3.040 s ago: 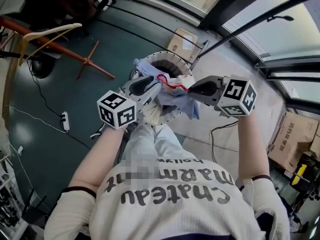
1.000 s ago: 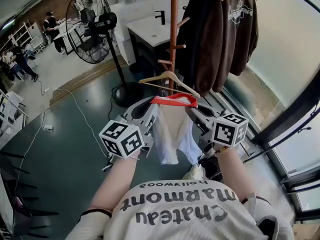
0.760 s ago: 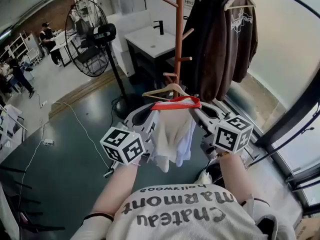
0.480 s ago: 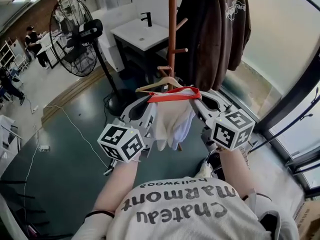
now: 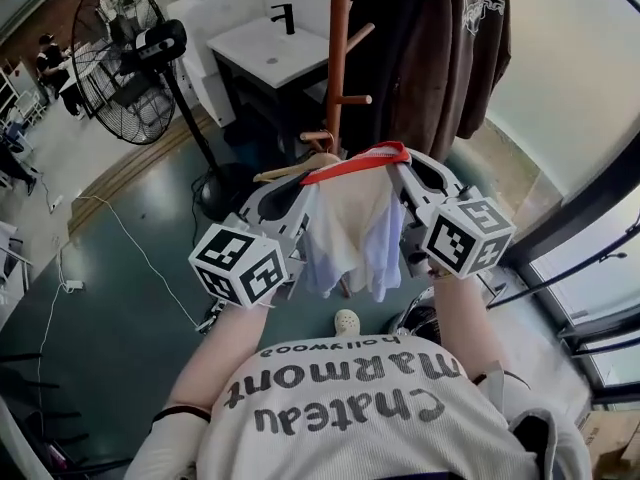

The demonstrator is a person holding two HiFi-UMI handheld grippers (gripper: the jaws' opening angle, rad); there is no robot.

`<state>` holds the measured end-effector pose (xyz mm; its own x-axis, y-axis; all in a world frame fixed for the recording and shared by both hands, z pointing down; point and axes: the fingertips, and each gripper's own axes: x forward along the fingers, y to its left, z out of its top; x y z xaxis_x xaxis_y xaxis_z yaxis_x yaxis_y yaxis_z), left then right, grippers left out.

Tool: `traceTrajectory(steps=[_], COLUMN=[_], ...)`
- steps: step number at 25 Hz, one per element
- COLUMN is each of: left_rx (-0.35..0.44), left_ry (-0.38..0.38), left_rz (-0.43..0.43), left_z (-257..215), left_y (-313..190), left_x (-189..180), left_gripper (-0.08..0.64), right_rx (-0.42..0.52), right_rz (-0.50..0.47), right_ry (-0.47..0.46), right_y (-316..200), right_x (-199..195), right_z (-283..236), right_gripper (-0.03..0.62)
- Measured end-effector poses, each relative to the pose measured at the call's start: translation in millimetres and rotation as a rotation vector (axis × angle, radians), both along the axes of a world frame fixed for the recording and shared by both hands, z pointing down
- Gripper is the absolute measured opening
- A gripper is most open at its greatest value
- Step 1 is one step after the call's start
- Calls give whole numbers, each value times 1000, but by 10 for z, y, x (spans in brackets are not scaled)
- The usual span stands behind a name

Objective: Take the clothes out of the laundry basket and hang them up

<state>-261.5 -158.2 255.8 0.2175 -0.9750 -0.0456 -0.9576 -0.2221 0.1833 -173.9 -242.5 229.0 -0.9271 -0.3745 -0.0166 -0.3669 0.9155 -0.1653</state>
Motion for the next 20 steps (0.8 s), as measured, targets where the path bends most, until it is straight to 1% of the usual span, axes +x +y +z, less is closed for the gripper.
traceTrajectory(steps=[4, 7, 10, 13, 16, 18, 20], left_rx=[40, 89, 132, 150, 182, 184, 159], left_ry=[-21, -40, -92, -163, -195, -196, -181], left_rz=[-30, -50, -72, -82, -109, -141, -168], left_z=[-175, -367, -568, -753, -945, -998, -941], left_y=[-384, -648, -851, -1023, -1111, -1204, -1341], left_x=[-123, -179, -237, -324, -446, -576, -700], left_gripper=[17, 17, 17, 17, 17, 17, 17], right_rx=[53, 88, 134, 192, 245, 277, 288], right_rz=[-42, -78, -119, -144, -167, -176, -166], right_ry=[-23, -52, -83, -88, -100, -93, -52], right_y=[-403, -695, -921, -1090, -1139, -1221, -1382], right_x=[-140, -221, -299, -403, -509, -614, -747], right_z=[-179, -364, -567, -779, -976, -1024, -930], right_gripper=[48, 48, 48, 48, 48, 48, 49])
